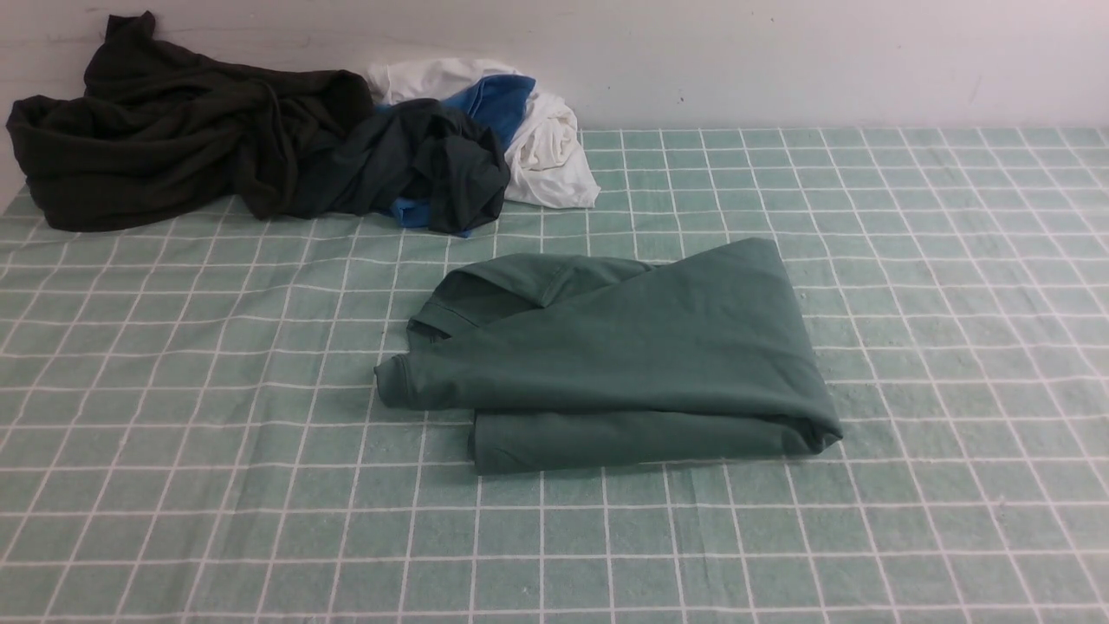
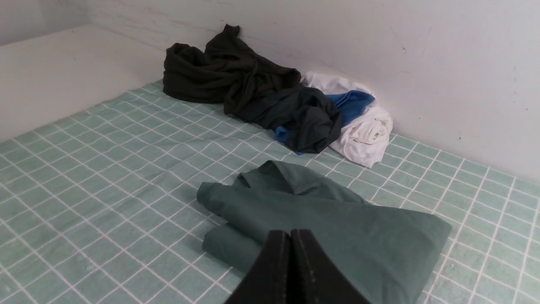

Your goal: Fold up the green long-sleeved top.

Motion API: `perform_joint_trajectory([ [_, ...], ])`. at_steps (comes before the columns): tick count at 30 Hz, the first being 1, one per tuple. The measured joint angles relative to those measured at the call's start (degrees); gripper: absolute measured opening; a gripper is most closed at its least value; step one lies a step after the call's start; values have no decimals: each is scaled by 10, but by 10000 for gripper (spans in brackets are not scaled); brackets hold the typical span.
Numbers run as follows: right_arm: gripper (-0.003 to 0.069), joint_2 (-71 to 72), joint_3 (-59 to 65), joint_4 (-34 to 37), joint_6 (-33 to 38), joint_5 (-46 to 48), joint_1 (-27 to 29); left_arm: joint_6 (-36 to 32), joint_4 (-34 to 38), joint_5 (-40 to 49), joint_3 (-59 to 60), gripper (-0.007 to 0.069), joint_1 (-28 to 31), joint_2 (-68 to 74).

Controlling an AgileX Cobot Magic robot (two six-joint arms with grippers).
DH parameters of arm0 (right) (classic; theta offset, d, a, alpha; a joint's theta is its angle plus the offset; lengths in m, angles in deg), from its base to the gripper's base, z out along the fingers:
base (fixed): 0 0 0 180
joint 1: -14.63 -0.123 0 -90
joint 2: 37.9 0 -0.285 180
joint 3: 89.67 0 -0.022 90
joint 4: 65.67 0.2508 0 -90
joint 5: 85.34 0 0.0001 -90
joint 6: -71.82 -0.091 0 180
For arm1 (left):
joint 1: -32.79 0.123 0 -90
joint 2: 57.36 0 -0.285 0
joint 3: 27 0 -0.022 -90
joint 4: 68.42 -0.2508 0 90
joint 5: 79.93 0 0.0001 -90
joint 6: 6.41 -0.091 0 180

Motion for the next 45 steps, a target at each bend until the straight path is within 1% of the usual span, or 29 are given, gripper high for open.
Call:
perform_joint_trajectory([
  [3, -13, 7, 24, -20, -15, -43, 0, 0, 0, 0, 0, -3, 0, 0],
  [5, -13, 18, 58, -49, -45, -89, 1, 0, 0, 0, 0, -3, 0, 0],
  [6, -13, 29, 83, -68, -61, -117, 3, 0, 0, 0, 0, -3, 0, 0],
  [8, -13, 62, 154, -141, -127, -177, 21, 0, 0, 0, 0, -3, 0, 0],
  [9, -13, 72, 173, -167, -154, -189, 31, 0, 0, 0, 0, -3, 0, 0],
  [10, -13, 79, 185, -173, -161, -196, 34, 0, 0, 0, 0, -3, 0, 0],
  [11, -13, 93, 211, -205, -190, -206, 48, 0, 0, 0, 0, -3, 0, 0],
  [12, -13, 122, 261, -248, -250, -220, 78, 0, 0, 0, 0, -3, 0, 0],
  [13, -13, 130, 273, -258, -265, -223, 86, 0, 0, 0, 0, -3, 0, 0],
  [14, -13, 165, 325, -289, -325, -229, 121, 0, 0, 0, 0, -3, 0, 0],
  [17, -13, 205, 378, -307, -371, -234, 156, 0, 0, 0, 0, -3, 0, 0],
  [18, -13, 235, 417, -310, -385, -245, 177, 0, 0, 0, 0, -3, 0, 0],
  [21, -13, 262, 467, -309, -390, -270, 202, 0, 0, 1, 0, -3, 0, 0],
  [24, -13, 265, 473, -305, -388, -275, 211, 0, 1, 1, 0, -3, 0, -1],
  [29, -13, 265, 473, -302, -386, -251, 211, 0, 1, 1, 0, -3, 0, -1],
  [45, -13, 265, 472, -300, -386, -247, 211, 0, 2, 1, 0, -3, 0, -1],
])
